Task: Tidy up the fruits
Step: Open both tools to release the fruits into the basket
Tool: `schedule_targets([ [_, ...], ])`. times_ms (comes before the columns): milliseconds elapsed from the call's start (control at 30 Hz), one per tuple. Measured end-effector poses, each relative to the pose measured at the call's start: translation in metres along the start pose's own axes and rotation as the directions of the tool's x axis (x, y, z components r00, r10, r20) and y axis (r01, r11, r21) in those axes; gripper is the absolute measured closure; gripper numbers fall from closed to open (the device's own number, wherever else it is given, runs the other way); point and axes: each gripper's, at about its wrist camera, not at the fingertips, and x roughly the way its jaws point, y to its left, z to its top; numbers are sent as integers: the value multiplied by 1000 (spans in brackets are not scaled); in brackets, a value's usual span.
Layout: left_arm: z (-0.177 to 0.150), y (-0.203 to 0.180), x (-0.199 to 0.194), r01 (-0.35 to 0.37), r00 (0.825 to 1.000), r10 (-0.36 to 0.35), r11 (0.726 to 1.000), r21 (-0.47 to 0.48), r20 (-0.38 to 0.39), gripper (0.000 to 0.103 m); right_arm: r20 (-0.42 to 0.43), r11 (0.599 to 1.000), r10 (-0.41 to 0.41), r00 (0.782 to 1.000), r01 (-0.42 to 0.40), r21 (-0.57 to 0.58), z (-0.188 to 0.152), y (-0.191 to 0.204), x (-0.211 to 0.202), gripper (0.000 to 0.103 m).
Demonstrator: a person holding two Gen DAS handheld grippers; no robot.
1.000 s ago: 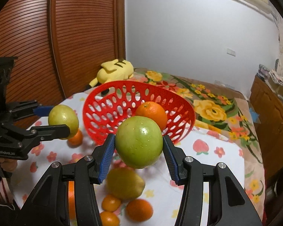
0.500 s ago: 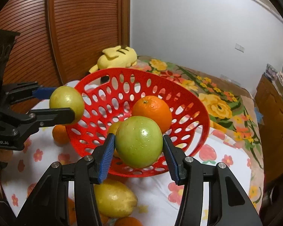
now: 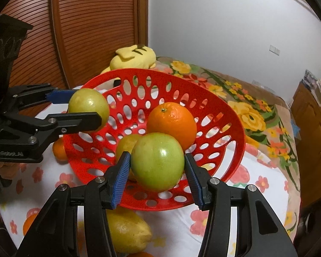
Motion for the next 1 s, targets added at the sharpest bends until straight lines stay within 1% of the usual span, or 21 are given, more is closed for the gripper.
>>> schedule_targets([
  [267, 3, 7, 12, -17, 1000, 17, 1000, -15, -17, 47, 46, 1000, -5, 999, 5, 11, 1, -5, -18, 51],
  [467, 4, 8, 18, -25, 999, 24, 999, -24, -35, 47, 55, 1000, -9, 998, 8, 24, -3, -11, -26, 51],
  [533, 3, 8, 18, -24, 999, 23, 999, -30, -35, 45, 60, 1000, -10, 998, 9, 28, -3, -12, -28, 51],
  [633, 5, 7, 13, -23, 1000, 23, 999, -33, -14, 42, 67, 999, -12, 998, 10, 32, -3, -12, -30, 50],
  [800, 5, 7, 4, -27, 1000, 27, 999, -34, -3, 41, 77, 999, -16, 997, 13, 40, -4, -13, -35, 50],
  [1000, -3, 10, -16, -22, 1000, 22, 999, -50, 12, 37, 99, 998, -18, 995, 12, 65, -8, -12, -51, 48],
])
